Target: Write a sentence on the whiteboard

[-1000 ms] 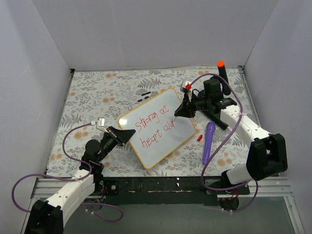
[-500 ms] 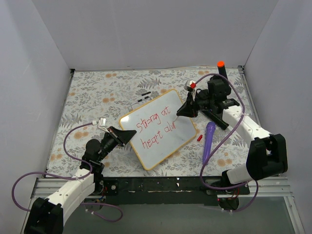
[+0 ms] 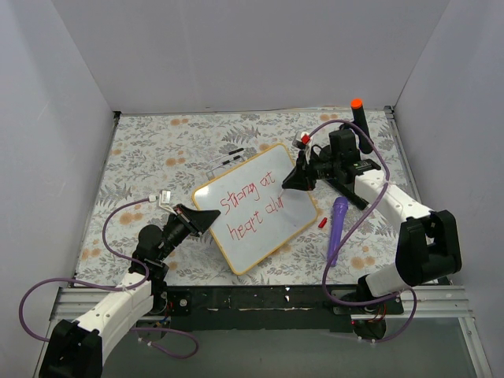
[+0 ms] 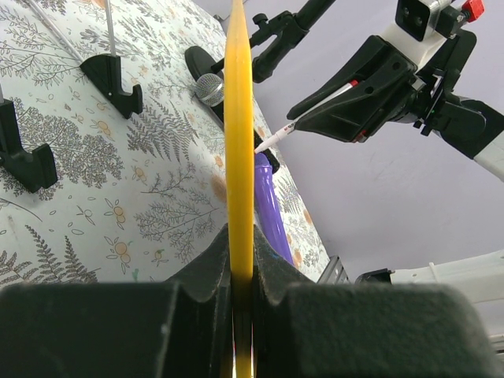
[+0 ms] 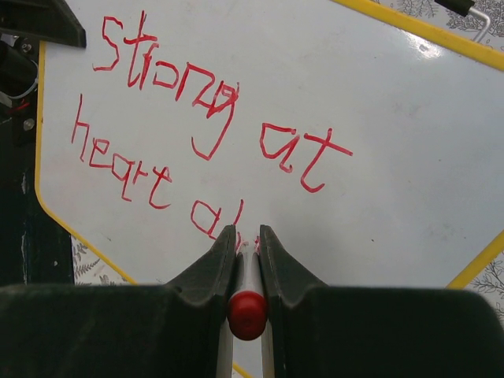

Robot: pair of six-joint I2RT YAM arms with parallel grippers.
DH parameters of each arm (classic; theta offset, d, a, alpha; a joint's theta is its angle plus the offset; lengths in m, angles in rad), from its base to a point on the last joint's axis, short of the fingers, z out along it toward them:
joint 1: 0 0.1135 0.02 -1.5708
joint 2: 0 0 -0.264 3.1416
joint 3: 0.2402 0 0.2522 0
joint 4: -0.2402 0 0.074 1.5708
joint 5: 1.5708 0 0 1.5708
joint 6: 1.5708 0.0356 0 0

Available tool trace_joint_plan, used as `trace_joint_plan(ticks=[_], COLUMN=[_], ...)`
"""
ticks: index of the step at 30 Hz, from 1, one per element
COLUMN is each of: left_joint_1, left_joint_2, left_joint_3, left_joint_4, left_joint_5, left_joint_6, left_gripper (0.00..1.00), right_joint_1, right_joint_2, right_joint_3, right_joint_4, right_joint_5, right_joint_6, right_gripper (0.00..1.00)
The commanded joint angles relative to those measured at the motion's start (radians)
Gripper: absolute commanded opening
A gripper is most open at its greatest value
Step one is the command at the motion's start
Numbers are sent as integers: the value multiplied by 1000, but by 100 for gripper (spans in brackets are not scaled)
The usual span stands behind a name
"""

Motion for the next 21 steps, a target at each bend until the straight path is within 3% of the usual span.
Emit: trace_joint_plan(ticks=[1, 21], left_joint_1=[-3, -4], left_joint_2=[-32, -24], left_joint_3=[-72, -74], left_joint_4=[169, 182], left_joint_5=[6, 11], left_joint_6=[-36, -39], left_gripper=[0, 0], right_joint_1=[0, 0], right_joint_2=[10, 38], right_joint_3=[26, 48], right_joint_4=[32, 37], right_joint_5=[23, 31], right_joint_6=[10, 16], right_gripper=[1, 1])
